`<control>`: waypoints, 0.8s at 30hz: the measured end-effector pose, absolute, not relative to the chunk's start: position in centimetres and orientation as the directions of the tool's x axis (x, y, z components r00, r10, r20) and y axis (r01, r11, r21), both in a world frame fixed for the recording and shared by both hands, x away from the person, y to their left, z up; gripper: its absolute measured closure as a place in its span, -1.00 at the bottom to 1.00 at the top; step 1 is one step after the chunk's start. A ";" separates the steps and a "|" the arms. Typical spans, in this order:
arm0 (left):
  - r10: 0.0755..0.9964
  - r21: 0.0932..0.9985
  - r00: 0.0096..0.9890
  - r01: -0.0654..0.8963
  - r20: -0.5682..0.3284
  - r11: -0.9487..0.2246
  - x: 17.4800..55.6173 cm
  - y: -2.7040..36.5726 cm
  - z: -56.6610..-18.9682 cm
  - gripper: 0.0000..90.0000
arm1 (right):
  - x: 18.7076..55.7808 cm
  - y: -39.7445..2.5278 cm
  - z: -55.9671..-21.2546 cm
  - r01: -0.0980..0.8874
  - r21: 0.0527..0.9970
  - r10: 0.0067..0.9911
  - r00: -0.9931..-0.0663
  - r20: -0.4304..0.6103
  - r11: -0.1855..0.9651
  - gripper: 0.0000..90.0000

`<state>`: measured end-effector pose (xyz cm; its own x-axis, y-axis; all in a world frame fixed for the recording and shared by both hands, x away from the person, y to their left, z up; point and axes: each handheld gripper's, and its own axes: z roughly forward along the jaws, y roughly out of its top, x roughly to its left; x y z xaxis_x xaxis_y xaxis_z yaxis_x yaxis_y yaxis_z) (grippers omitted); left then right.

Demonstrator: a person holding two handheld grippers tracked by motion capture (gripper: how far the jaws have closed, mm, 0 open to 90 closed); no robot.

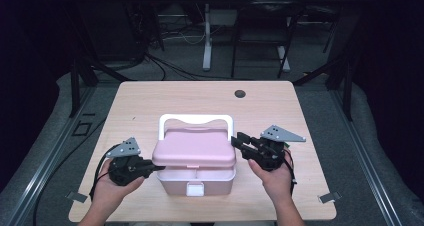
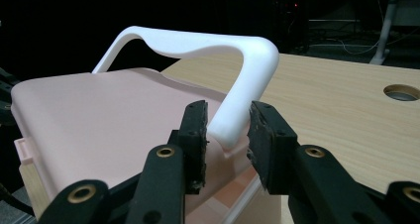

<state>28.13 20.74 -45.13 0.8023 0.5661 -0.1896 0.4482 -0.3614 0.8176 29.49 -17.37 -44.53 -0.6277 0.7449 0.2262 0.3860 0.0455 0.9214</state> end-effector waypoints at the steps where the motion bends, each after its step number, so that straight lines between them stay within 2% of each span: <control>1: 0.565 0.818 0.803 0.446 -0.187 -0.363 28.2 20.7 -45.1 0.99 | 29.4 -17.4 -44.5 0.379 0.925 0.745 -0.627 0.227 0.037 0.52; 24: 0.584 0.822 0.797 0.433 -0.156 -0.370 30.0 20.3 -41.3 0.99 | 27.9 -18.8 -43.2 0.378 0.924 0.771 -0.605 0.201 0.056 0.64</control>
